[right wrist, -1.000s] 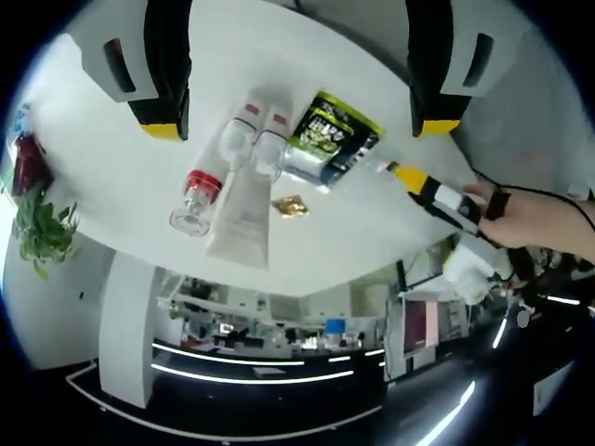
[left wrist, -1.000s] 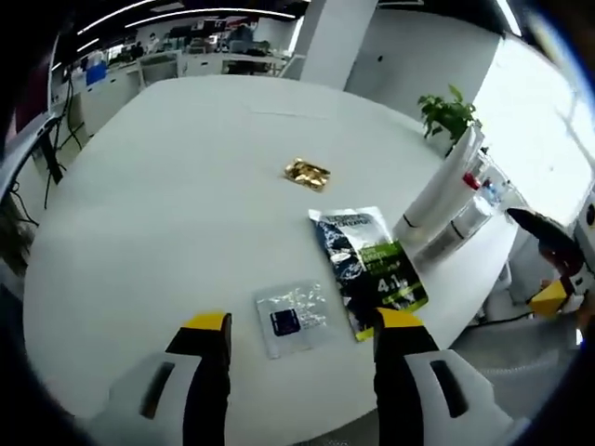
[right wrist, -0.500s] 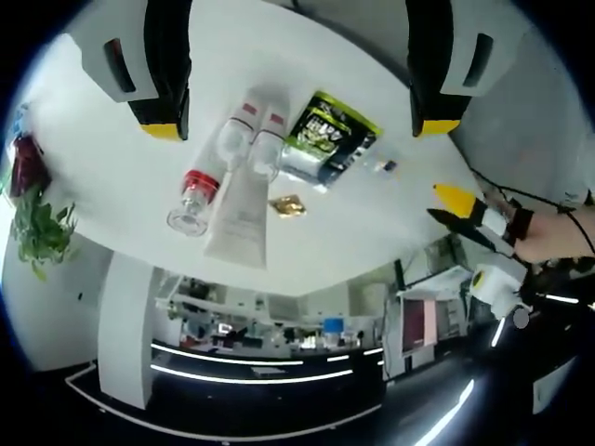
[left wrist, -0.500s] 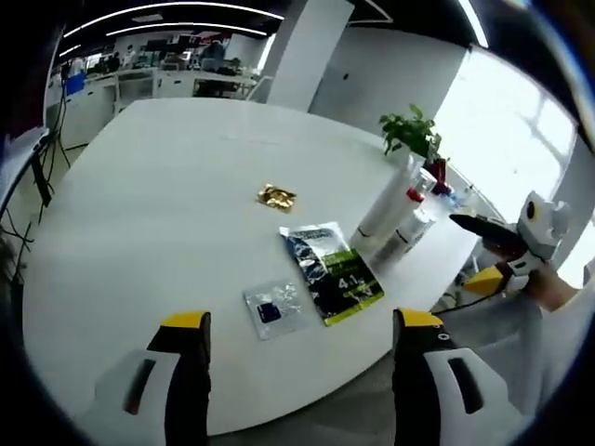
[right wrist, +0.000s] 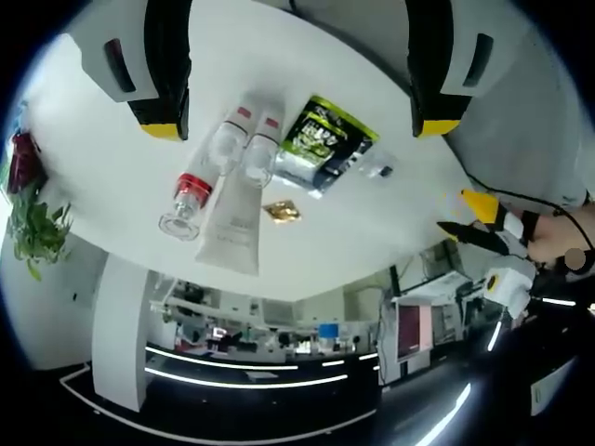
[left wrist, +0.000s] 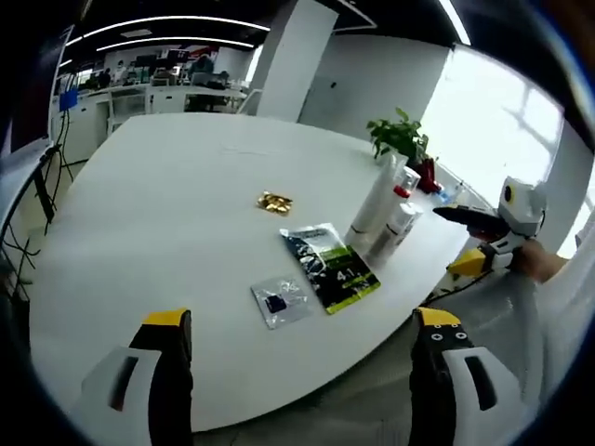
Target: Arrange the skincare products in the storage area until every visible bottle or jar stands upright without overlapping.
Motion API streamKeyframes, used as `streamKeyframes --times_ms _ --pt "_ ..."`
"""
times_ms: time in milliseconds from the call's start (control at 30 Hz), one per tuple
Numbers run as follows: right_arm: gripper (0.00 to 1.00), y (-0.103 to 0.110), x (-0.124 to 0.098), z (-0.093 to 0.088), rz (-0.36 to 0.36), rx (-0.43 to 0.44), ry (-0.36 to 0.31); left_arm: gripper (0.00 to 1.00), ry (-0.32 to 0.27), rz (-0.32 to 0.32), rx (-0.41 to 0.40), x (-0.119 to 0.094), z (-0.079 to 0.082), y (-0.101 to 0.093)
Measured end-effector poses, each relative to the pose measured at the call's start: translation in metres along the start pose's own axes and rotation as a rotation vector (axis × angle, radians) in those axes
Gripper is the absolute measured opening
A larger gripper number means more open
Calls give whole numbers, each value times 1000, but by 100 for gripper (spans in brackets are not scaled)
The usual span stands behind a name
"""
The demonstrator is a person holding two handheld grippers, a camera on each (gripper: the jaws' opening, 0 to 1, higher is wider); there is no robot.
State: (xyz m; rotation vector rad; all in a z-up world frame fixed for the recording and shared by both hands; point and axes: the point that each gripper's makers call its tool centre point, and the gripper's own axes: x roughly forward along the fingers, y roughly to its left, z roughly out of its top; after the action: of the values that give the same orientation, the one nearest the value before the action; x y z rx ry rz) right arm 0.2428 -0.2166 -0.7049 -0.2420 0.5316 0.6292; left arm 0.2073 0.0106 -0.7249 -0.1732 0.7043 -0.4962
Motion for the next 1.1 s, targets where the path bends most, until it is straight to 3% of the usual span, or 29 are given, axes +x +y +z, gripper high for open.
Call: streamKeyframes --times_ms 233,533,1100 --pt "98 0 0 -1 0 0 7 97 3 1 13 -3 -9 2" --pt "98 0 0 -2 -9 -1 13 99 -54 -11 37 -5 3 -3" --pt "98 0 2 -4 -6 2 25 99 -1 1 52 2 -2 -1"
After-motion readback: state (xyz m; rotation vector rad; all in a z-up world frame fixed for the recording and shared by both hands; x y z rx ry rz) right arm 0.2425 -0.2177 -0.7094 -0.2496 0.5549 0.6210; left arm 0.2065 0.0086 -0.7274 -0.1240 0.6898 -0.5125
